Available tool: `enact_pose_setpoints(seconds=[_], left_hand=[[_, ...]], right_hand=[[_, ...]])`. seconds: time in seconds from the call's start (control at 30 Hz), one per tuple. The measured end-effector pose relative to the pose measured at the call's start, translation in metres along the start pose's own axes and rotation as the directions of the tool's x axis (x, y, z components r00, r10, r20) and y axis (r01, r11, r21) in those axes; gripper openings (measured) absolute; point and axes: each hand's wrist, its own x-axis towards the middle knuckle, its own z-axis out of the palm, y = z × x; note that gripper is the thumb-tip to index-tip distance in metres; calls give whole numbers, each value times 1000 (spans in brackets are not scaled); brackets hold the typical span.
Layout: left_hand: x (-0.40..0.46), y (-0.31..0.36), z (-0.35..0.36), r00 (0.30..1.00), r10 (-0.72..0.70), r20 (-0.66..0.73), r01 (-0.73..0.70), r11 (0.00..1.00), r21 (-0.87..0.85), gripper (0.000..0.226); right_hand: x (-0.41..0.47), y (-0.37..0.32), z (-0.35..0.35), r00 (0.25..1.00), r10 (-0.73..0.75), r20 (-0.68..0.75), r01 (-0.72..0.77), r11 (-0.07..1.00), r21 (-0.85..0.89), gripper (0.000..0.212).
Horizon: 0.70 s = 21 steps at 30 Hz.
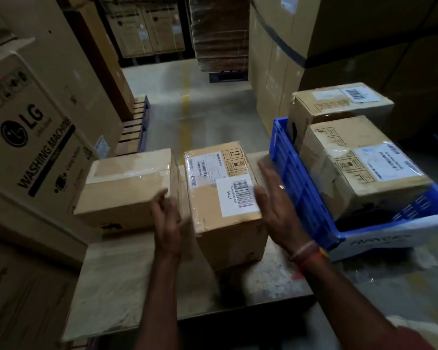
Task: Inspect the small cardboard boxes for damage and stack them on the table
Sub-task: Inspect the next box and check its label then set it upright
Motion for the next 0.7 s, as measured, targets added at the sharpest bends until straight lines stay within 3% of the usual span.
enact_pose_setpoints(seconds=[0.1,0.2,0.37,0.57,0.7], left_hand=[[42,31,16,975,162,150,-201,935,292,44],[43,26,40,946,167,277,-302,763,571,50],[29,10,50,963,77,257,-248,624,741,61],[31,20,52,938,35,344,-314,504,805,56],[40,31,58,948,29,316,-299,419,857,57]], right_hand=[[37,-14,11,971,13,239,104,877,-469,77],[42,-11,27,935,92,342,174,723,-669,78],[42,-5,29,935,74,347,190,720,-667,69],[54,-18,21,895,139,423,187,744,-642,61],[83,-23,17,940,45,338,188,758,-624,57]])
